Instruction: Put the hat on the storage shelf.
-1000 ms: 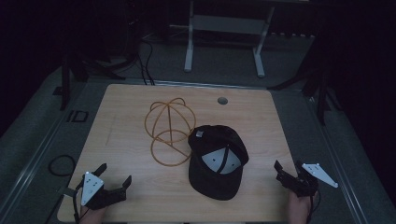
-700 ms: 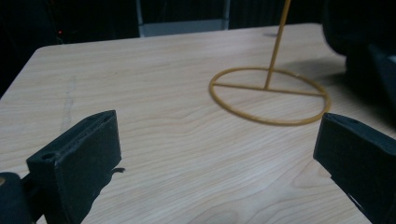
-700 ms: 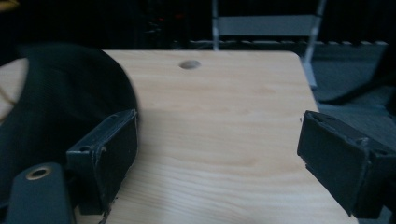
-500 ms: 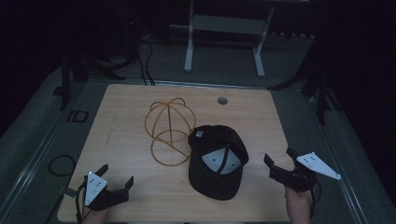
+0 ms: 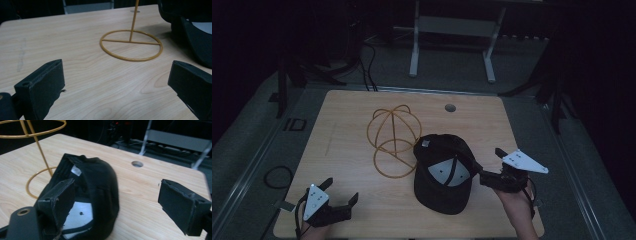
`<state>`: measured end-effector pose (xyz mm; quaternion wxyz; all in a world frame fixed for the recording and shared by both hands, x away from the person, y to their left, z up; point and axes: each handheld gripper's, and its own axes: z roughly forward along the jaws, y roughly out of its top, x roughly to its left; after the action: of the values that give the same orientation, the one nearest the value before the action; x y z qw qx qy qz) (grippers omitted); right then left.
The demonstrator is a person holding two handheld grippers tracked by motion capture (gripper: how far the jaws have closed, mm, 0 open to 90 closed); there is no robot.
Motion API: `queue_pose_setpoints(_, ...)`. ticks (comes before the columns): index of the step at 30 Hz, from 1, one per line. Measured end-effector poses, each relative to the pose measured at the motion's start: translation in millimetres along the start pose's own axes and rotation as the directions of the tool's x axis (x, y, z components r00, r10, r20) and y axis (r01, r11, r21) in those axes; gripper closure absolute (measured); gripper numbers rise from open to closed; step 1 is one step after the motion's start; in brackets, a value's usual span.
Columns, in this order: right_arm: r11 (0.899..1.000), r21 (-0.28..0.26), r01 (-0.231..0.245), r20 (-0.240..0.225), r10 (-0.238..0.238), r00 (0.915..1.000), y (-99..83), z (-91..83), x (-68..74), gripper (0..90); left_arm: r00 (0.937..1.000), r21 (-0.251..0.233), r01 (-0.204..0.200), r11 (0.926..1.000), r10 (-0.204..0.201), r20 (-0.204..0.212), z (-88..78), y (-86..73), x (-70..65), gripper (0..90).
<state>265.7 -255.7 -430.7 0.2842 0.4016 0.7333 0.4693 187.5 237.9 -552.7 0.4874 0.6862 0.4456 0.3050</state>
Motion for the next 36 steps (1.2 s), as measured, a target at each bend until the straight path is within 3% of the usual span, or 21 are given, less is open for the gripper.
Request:
queue_pose_setpoints(6,0.999,0.044,0.004,-0.041,-0.002,0.9992,2.8,23.3,7.7,20.8,0.9999,-0.004,-0.008,1.0000,0.008,0.013,0.0,0.4,-1.3,1.1)
queue_pose_setpoints(13,0.992,0.123,0.018,0.001,-0.018,0.9998,0.0,53.7,9.3,27.5,0.9998,-0.001,-0.011,0.9999,0.011,0.019,0.7,0.0,-1.8,1.1)
queue_pose_setpoints(18,0.981,0.191,0.029,0.032,-0.036,0.9989,-5.7,68.5,12.9,41.9,0.9997,-0.006,-0.012,0.9999,0.012,0.024,0.3,-0.2,-1.2,1.1)
queue_pose_setpoints(24,0.959,0.278,0.050,0.072,-0.073,0.9948,-12.9,78.4,12.7,68.2,0.9996,-0.010,-0.006,0.9999,0.007,0.026,0.1,0.1,-1.3,1.1)
queue_pose_setpoints(28,0.960,0.274,0.049,0.095,-0.078,0.9924,-15.3,79.3,10.4,86.1,0.9996,-0.003,-0.006,1.0000,0.006,0.028,0.6,0.0,-1.3,1.1)
queue_pose_setpoints(36,0.974,0.225,-0.001,0.075,-0.016,0.9971,-11.8,74.8,10.4,88.3,0.9995,-0.003,-0.001,1.0000,0.001,0.030,1.0,0.0,-1.4,1.1)
